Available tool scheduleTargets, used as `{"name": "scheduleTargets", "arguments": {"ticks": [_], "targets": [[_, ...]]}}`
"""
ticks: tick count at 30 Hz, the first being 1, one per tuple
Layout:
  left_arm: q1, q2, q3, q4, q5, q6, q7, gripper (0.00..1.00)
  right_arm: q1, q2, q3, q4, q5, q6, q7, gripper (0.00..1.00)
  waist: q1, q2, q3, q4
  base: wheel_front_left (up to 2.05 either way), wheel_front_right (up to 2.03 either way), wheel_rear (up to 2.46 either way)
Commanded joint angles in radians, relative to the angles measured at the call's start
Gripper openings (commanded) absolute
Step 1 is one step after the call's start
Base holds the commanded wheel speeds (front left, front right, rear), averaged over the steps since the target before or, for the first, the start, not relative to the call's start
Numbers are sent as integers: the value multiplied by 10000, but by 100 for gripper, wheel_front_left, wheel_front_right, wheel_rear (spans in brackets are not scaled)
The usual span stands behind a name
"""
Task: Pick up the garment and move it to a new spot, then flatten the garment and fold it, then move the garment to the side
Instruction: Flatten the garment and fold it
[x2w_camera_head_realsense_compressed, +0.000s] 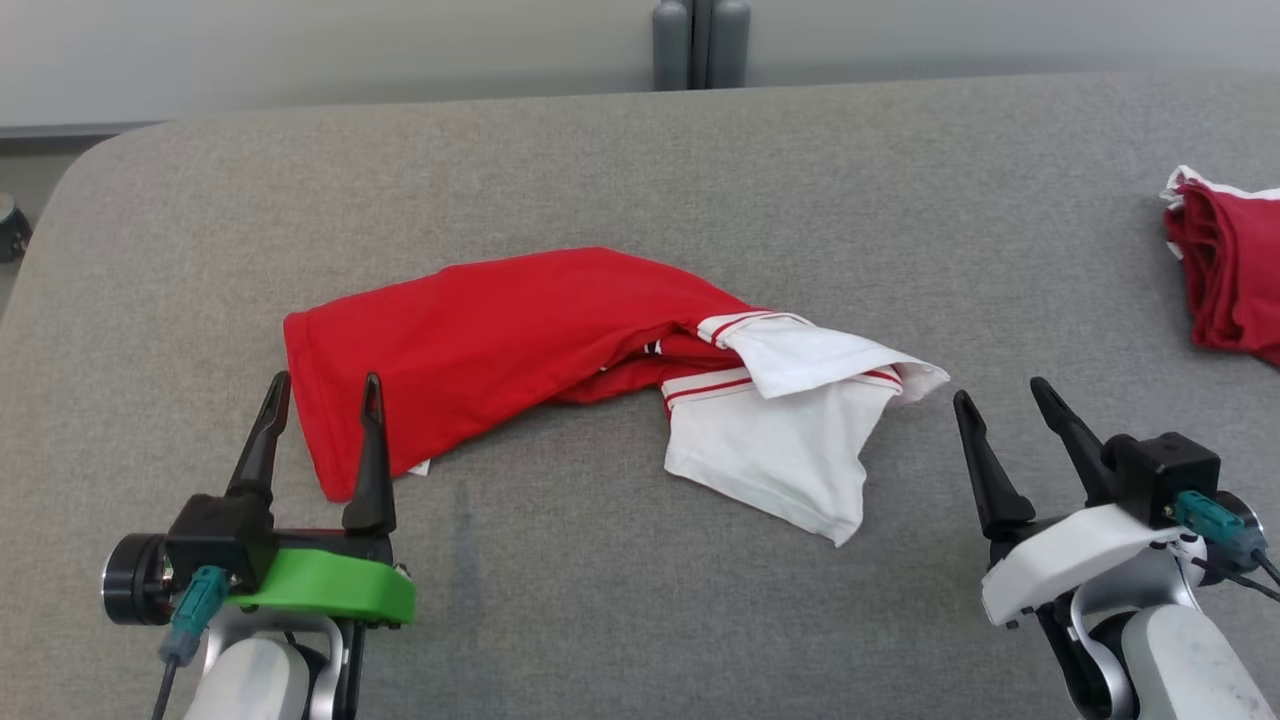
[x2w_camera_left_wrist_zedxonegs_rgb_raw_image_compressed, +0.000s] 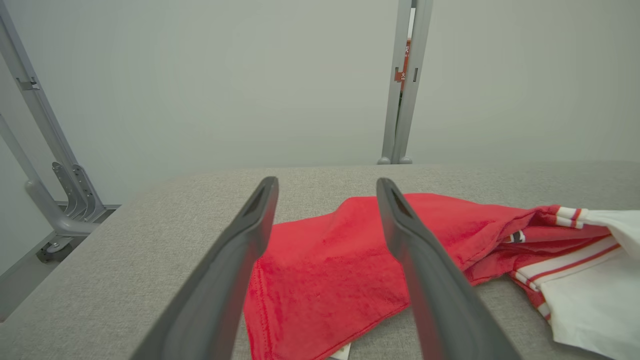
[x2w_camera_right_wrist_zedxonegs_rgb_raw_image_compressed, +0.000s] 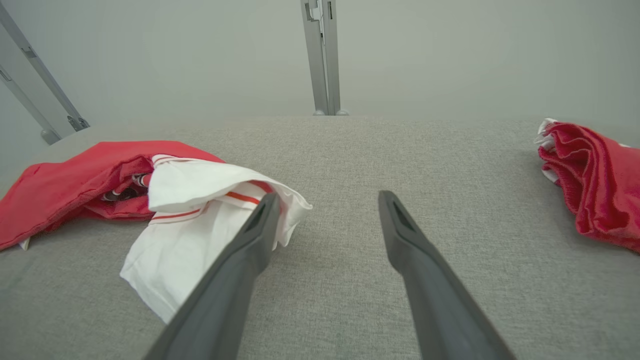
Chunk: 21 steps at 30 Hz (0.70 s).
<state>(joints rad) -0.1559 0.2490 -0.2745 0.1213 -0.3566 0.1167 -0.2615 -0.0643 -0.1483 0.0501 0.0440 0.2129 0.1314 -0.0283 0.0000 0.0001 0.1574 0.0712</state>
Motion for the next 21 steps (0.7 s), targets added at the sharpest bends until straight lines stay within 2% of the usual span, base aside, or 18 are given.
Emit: {"name": "scheduleTargets", "arguments": {"ticks": [1,4,5,6,7,14,18,21], "targets": [[-244,-69,34,-13,133,-63,-37,100,-329,-146,101,236,118,-15,-50,100,0,-1,660,508,0,0,0],[-383,-221,81,3,251,-143,-37,100,-767,-359,374,715,256,-15,27,100,0,-1,835,606,0,0,0],[-424,-288,101,17,288,-174,-38,100,-905,-443,439,881,325,-15,58,51,0,-1,871,636,0,0,0],[-445,-328,119,25,317,-190,-38,100,-993,-490,496,1005,390,-15,92,29,0,-1,890,658,0,0,0],[-469,-355,149,38,344,-215,-38,100,-1114,-545,563,1122,481,-15,125,0,0,-1,910,676,0,0,0],[-452,-564,437,25,556,-357,-39,100,-1972,-1195,512,1166,731,-15,-290,0,0,-1,945,556,0,0,0],[-431,-629,609,17,710,-426,-40,100,-2587,-1596,284,824,483,-15,-730,0,0,-1,938,324,0,0,0],[-417,-683,691,43,812,-474,-40,100,-2424,-1723,468,389,361,-15,-818,0,0,-1,898,172,0,0,0]]}}
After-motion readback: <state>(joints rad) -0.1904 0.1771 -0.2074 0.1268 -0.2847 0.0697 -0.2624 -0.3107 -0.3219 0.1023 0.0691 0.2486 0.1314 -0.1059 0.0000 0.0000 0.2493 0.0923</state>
